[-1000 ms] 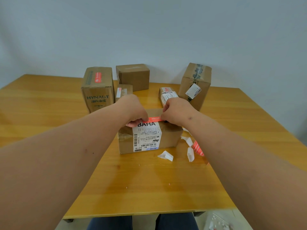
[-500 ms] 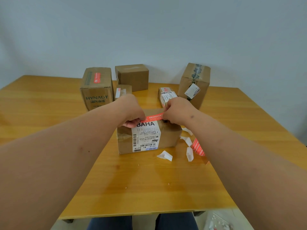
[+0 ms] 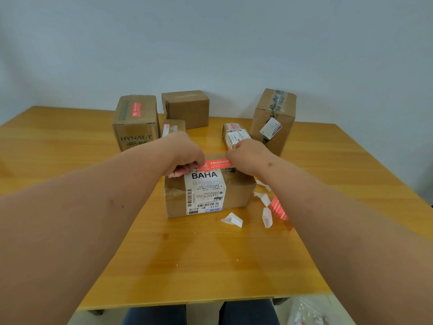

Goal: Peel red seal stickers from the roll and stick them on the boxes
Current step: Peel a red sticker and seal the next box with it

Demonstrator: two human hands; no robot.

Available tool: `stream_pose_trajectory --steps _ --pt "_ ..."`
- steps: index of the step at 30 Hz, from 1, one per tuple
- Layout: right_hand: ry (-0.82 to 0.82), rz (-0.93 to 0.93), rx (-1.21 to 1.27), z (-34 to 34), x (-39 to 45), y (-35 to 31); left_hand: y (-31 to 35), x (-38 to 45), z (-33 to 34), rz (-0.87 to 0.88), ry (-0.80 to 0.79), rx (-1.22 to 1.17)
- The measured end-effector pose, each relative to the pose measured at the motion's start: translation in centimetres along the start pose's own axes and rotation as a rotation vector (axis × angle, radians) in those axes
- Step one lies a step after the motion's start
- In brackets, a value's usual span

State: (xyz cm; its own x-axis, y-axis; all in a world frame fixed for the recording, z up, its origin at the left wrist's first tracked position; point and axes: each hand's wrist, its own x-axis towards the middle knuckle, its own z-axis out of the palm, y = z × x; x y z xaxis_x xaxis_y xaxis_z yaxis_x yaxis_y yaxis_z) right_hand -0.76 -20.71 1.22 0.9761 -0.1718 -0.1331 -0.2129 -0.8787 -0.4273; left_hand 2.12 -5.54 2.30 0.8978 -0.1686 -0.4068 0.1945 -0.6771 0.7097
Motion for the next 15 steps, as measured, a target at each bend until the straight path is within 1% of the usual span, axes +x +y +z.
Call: stream_pose_trajectory --steps 7,15 --pt "0.016 -0.011 -0.214 0.65 0.50 -0.24 0.09 0.08 0.43 0.036 0.040 0.118" --pt "0.032 -0.018 -0.284 0.99 0.99 -0.04 -0.03 0.42 0.67 0.057 0.057 0.177"
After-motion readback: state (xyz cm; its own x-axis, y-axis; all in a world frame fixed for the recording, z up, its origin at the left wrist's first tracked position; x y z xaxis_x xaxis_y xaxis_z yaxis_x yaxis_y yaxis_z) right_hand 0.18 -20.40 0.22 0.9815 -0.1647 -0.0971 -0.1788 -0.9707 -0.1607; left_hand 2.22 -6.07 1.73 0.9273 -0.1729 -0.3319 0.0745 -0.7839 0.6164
